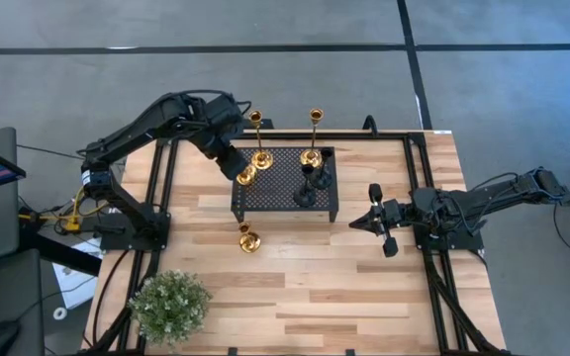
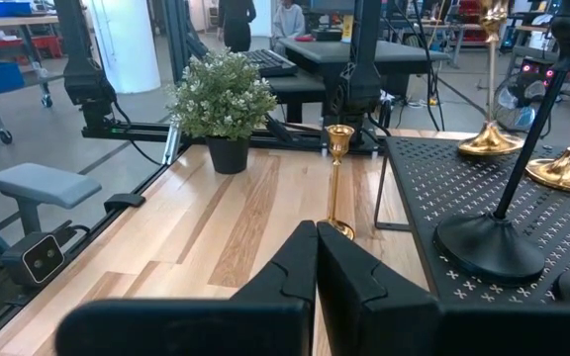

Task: Pick & Place candle stick holders
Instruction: Put the golden candle holder on the shelf

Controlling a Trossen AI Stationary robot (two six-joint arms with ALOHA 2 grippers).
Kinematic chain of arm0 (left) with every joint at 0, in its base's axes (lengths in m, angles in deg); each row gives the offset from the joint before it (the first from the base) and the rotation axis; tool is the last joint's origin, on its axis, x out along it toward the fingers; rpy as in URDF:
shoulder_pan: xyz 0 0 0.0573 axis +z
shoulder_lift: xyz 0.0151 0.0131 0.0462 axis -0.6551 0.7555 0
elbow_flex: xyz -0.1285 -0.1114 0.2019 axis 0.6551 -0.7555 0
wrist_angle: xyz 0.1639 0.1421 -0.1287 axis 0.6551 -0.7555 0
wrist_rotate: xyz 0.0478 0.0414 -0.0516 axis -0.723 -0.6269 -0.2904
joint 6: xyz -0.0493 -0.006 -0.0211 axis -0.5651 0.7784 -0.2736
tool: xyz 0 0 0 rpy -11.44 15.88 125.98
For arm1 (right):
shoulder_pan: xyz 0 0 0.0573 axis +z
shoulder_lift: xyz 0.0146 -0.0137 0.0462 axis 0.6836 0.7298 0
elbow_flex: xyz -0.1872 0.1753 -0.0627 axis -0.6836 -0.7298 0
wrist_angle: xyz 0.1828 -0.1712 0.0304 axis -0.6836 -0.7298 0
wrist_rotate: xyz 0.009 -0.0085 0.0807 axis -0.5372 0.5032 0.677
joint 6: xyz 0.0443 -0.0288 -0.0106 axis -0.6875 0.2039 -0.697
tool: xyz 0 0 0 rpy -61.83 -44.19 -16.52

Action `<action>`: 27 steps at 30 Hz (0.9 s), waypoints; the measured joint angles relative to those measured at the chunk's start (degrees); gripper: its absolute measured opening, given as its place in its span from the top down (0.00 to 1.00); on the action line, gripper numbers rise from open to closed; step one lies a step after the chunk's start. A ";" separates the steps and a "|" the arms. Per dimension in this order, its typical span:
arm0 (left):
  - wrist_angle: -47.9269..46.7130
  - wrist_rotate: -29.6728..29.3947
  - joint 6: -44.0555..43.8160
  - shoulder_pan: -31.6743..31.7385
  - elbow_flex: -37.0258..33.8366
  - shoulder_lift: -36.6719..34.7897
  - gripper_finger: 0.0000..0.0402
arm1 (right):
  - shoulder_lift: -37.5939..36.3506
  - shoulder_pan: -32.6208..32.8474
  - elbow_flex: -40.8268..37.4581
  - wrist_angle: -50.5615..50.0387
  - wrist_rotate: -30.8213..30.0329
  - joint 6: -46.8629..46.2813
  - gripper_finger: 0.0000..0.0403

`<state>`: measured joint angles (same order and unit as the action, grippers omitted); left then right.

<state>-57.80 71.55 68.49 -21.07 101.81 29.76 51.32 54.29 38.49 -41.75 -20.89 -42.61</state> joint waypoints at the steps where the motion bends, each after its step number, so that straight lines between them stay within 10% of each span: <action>1: 0.29 -0.62 0.00 0.00 0.00 0.00 0.88 | 0.00 0.00 0.00 0.00 0.01 0.00 1.00; 27: 1.05 4.01 0.11 0.02 0.00 0.00 0.97 | 0.00 -0.02 0.00 -0.02 -0.01 -0.02 1.00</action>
<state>-56.75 75.56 68.60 -21.05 101.81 29.76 51.32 54.26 38.49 -41.77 -20.91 -42.63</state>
